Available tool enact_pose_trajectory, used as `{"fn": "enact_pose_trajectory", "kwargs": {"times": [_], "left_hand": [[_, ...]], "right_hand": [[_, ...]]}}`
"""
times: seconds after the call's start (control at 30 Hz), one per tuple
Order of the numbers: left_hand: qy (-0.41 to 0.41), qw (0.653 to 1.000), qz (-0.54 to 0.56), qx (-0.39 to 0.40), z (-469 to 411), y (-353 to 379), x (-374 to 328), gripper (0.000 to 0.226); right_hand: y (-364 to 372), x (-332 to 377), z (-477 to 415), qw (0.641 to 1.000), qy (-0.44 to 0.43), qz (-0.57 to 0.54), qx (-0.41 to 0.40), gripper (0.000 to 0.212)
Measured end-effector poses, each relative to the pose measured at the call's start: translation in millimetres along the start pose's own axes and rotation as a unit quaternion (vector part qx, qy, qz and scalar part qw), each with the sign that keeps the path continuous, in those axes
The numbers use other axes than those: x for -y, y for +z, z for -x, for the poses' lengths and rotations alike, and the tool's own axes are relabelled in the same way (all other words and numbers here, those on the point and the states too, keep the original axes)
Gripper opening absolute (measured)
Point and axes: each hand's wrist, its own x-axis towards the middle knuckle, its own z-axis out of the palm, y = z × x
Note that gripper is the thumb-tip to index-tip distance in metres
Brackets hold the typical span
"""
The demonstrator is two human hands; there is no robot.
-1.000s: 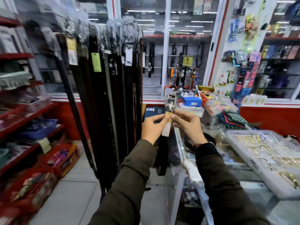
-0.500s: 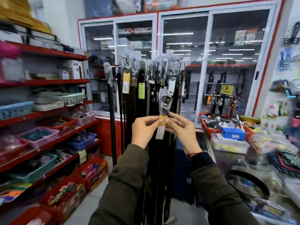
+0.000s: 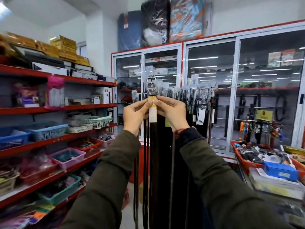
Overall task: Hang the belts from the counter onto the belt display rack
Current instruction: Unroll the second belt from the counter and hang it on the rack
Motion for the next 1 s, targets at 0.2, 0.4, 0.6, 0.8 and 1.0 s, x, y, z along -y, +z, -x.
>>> {"fn": "enact_pose_trajectory", "kwargs": {"times": [0.2, 0.4, 0.6, 0.8, 1.0], "left_hand": [[-0.007, 0.998, -0.061, -0.021, -23.1, -2.2, -6.0, 0.031], [-0.031, 0.997, -0.071, -0.014, -33.2, -3.3, 0.9, 0.030], [-0.057, 0.994, -0.097, -0.011, -41.8, -4.5, 21.8, 0.029], [0.048, 0.963, -0.263, -0.021, -22.3, 0.9, 48.6, 0.042], [0.213, 0.930, -0.298, -0.023, 26.0, 9.9, 90.7, 0.044]], "right_hand": [[15.1, 0.9, -20.9, 0.999, 0.033, 0.016, -0.026, 0.029], [11.1, -4.3, -26.0, 0.997, 0.059, 0.006, -0.047, 0.028], [3.5, -22.6, -29.3, 0.994, 0.086, 0.028, -0.053, 0.025], [-6.1, -54.2, -21.9, 0.963, -0.039, 0.256, -0.076, 0.030], [-47.8, -86.2, 23.4, 0.911, -0.173, 0.357, -0.115, 0.036]]}}
